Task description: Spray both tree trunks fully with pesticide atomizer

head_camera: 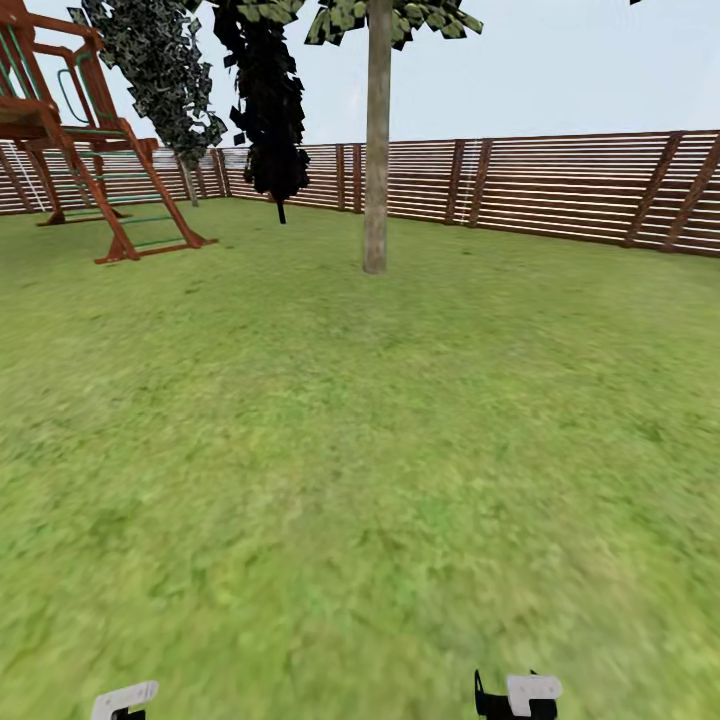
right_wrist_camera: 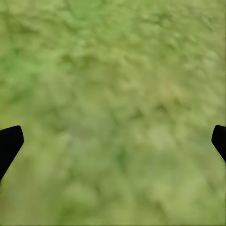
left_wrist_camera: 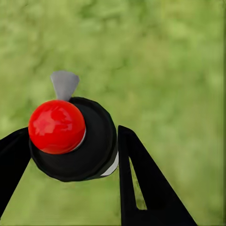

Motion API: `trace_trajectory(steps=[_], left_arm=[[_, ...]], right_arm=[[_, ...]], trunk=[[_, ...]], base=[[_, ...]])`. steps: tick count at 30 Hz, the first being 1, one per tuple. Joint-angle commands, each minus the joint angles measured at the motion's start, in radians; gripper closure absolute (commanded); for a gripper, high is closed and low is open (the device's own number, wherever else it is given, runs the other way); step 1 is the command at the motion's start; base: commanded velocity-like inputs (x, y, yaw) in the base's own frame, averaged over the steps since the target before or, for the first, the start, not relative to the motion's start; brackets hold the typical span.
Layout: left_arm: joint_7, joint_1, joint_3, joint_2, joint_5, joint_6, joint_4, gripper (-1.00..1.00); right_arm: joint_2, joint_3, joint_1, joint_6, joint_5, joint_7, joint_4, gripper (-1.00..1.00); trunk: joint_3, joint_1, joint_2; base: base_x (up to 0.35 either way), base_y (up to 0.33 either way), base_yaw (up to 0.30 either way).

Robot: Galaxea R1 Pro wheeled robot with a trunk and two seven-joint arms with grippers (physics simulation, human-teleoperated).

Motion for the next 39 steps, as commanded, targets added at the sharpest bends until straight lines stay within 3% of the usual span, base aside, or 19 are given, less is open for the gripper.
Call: trace_trajectory(steps=[1, 39], left_arm=[[0.000, 0.000, 0.000, 0.000, 0.000, 0.000, 0.000, 1.00], [0.000, 0.000, 0.000, 0.000, 0.000, 0.000, -0.001, 1.00]], right_arm=[[0.000, 0.000, 0.000, 0.000, 0.000, 0.000, 0.000, -1.00], [0.000, 0.000, 0.000, 0.000, 0.000, 0.000, 0.000, -1.00]], trunk=[[0.000, 0.000, 0.000], [0.000, 0.000, 0.000]], base=[[0.339, 0.000, 0.000], [0.339, 0.000, 0.000]])
